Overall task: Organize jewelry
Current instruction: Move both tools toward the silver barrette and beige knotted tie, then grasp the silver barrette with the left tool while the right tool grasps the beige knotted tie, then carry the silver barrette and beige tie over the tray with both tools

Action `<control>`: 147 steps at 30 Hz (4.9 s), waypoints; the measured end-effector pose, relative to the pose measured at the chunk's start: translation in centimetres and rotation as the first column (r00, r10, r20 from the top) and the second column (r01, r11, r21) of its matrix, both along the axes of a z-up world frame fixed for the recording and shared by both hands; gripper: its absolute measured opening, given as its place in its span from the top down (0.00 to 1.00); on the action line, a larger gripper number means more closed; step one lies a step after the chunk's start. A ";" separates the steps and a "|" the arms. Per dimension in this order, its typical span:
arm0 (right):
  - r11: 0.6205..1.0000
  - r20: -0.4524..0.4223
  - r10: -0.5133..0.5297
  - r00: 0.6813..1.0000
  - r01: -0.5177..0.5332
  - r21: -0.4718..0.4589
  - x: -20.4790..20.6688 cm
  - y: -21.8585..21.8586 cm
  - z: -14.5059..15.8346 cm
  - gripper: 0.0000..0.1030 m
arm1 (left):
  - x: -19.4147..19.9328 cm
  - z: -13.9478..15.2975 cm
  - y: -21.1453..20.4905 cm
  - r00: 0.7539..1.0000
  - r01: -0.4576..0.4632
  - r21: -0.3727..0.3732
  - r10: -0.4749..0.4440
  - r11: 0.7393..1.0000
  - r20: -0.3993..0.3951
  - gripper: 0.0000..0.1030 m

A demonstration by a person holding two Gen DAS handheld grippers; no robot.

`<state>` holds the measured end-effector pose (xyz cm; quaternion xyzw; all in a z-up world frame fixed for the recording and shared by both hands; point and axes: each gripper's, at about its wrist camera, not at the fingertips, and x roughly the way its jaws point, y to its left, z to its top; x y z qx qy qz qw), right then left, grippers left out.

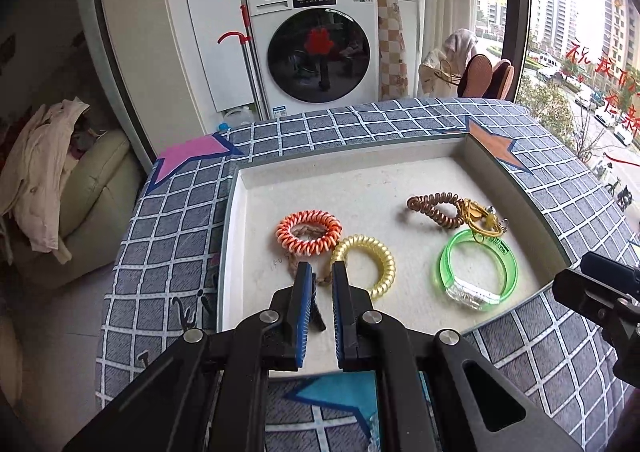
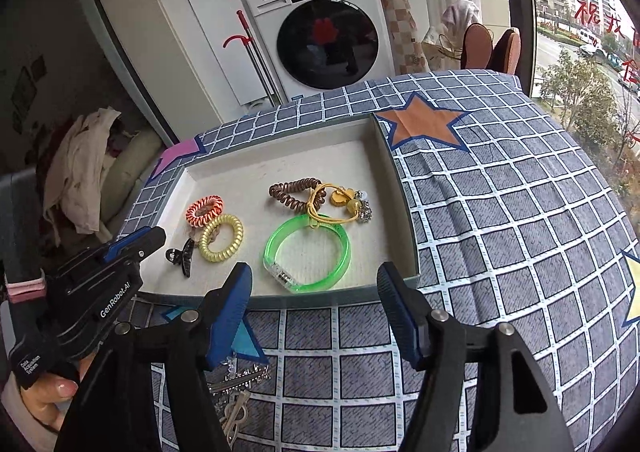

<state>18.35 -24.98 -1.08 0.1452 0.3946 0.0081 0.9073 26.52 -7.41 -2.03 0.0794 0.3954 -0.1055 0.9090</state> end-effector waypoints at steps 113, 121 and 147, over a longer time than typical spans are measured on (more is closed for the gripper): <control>0.997 -0.116 -0.024 0.993 0.016 -0.075 -8.5 2.0 -4.8 0.87 | -10.0 -3.4 -2.8 0.958 0.271 0.020 -0.267 0.962 -0.107 0.20; 0.998 -0.106 -0.031 0.994 0.025 -0.060 -8.8 1.5 -4.6 0.87 | -10.4 -4.5 -4.2 0.934 0.330 0.010 -0.325 0.944 -0.148 0.70; 1.000 -0.055 -0.029 0.998 0.028 -0.007 -9.7 0.6 -2.8 0.87 | -10.9 -0.2 1.4 0.966 0.226 -0.191 -0.245 0.955 -0.085 0.70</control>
